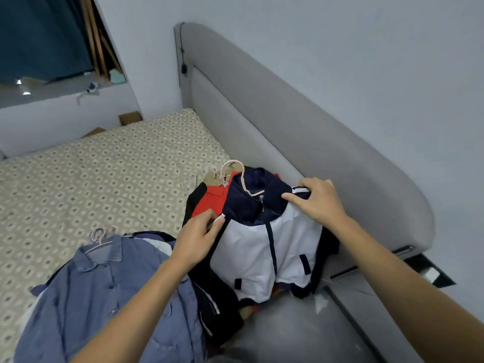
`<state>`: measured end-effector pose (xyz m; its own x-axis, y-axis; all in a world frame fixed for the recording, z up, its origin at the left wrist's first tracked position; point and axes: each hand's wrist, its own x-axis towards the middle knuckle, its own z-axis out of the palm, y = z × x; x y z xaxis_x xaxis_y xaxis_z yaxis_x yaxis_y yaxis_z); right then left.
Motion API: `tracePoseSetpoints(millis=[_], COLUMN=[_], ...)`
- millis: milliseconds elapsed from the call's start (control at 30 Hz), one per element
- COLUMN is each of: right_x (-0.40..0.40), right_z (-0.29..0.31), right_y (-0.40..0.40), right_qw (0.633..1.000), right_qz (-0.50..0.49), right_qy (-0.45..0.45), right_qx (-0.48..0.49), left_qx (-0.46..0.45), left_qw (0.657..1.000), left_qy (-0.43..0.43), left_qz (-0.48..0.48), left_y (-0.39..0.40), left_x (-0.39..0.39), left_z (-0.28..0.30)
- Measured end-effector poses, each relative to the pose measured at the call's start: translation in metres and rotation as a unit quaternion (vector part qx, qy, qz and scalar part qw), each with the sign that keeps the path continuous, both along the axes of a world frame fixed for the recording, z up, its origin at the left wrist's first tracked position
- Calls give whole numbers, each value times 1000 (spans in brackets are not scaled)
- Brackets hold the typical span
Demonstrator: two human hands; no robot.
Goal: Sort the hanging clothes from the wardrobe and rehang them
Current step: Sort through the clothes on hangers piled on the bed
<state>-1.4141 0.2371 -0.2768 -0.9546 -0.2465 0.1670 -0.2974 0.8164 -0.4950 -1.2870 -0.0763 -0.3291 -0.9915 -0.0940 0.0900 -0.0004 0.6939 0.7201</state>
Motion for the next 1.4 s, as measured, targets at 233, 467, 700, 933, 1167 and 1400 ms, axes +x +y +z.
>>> tracePoseSetpoints(millis=[233, 467, 700, 933, 1167, 1400], right_x=[-128, -250, -339, -331, -270, -167], right_z=[-33, -106, -199, -239, -234, -232], right_y=[-36, -77, -97, -117, -210, -333], right_qw=[997, 987, 970, 970, 950, 913], right_qz=[53, 92, 131, 152, 262, 374], right_qy=[-36, -83, -76, -50, -121, -119], right_qx=[35, 106, 191, 186, 115, 109], left_qx=[-35, -57, -40, -75, -81, -102], left_qw=[993, 974, 968, 958, 945, 926], left_qy=[-32, -90, -144, -196, -193, -214], left_qz=[105, 199, 203, 196, 251, 294], left_y=[-10, -22, -37, -67, -110, -195], left_x=[-93, -199, -280, -258, -181, -54], left_z=[-24, -82, -152, -168, -160, -160])
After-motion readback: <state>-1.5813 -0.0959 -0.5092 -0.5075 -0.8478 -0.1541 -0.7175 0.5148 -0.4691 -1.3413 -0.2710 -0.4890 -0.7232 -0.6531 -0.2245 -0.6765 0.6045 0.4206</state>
